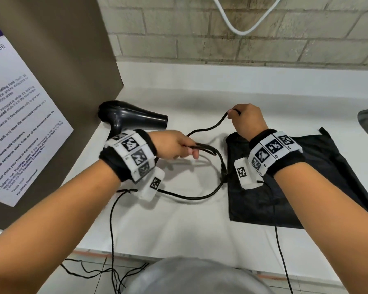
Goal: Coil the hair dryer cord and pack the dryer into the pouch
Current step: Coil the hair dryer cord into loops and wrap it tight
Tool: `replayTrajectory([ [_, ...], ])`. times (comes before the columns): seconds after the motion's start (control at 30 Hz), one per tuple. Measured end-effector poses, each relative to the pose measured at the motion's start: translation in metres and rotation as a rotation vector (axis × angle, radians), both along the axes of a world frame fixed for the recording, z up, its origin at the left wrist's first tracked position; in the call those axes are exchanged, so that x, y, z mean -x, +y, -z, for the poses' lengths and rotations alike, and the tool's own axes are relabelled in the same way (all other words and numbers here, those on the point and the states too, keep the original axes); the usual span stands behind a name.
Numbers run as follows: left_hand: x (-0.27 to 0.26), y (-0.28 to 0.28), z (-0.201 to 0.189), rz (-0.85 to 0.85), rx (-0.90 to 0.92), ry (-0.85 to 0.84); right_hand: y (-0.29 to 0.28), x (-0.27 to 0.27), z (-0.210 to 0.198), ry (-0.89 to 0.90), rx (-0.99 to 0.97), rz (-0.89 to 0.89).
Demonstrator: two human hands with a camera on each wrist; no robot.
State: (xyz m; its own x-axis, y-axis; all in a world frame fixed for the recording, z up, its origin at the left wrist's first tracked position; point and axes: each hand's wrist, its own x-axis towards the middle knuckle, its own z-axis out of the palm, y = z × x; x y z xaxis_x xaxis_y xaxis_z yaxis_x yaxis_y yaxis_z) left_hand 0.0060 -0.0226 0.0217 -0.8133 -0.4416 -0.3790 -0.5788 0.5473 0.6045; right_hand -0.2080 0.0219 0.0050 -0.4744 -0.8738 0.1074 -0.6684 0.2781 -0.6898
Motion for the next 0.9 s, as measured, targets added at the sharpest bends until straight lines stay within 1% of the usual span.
replayTrajectory([
  [0.07,-0.014,-0.004,-0.009,-0.077,-0.134,0.165,0.002,0.007,0.001,0.002,-0.009,0.020],
  [0.17,-0.030,-0.012,-0.021,-0.241,-0.240,0.396,0.006,0.013,0.004,0.001,-0.018,0.041],
  [0.23,-0.037,-0.017,-0.028,-0.315,-0.319,0.516,0.008,0.015,0.006,0.002,-0.037,0.057],
  [0.33,-0.043,-0.022,-0.030,-0.349,-0.411,0.640,0.010,0.014,0.009,-0.013,-0.055,0.055],
  [0.37,-0.042,-0.022,-0.028,-0.358,-0.411,0.643,0.010,0.012,0.009,-0.036,-0.047,0.034],
  [0.43,-0.037,-0.021,-0.024,-0.350,-0.374,0.594,0.010,0.004,0.003,-0.123,-0.021,-0.050],
  [0.5,-0.031,-0.019,-0.019,-0.332,-0.315,0.517,0.011,-0.008,-0.007,-0.287,-0.012,-0.139],
  [0.57,-0.026,-0.017,-0.014,-0.310,-0.284,0.459,0.016,-0.018,-0.019,-0.460,-0.071,-0.199],
  [0.6,-0.023,-0.016,-0.012,-0.294,-0.287,0.439,0.018,-0.022,-0.023,-0.513,-0.117,-0.244],
  [0.63,-0.019,-0.015,-0.011,-0.275,-0.296,0.420,0.019,-0.024,-0.026,-0.525,-0.163,-0.303],
  [0.7,-0.014,-0.014,-0.008,-0.216,-0.293,0.387,0.020,-0.028,-0.028,-0.419,-0.239,-0.431],
  [0.73,-0.012,-0.014,-0.009,-0.179,-0.277,0.368,0.018,-0.029,-0.026,-0.366,-0.238,-0.472],
  [0.8,-0.013,-0.014,-0.014,-0.120,-0.220,0.328,0.014,-0.031,-0.022,-0.355,-0.172,-0.481],
  [0.83,-0.015,-0.017,-0.016,-0.145,-0.195,0.346,0.014,-0.030,-0.021,-0.382,-0.137,-0.472],
  [0.87,-0.019,-0.021,-0.018,-0.227,-0.157,0.399,0.014,-0.028,-0.019,-0.408,-0.113,-0.460],
  [0.9,-0.022,-0.025,-0.018,-0.366,-0.107,0.479,0.014,-0.025,-0.019,-0.435,-0.102,-0.454],
])
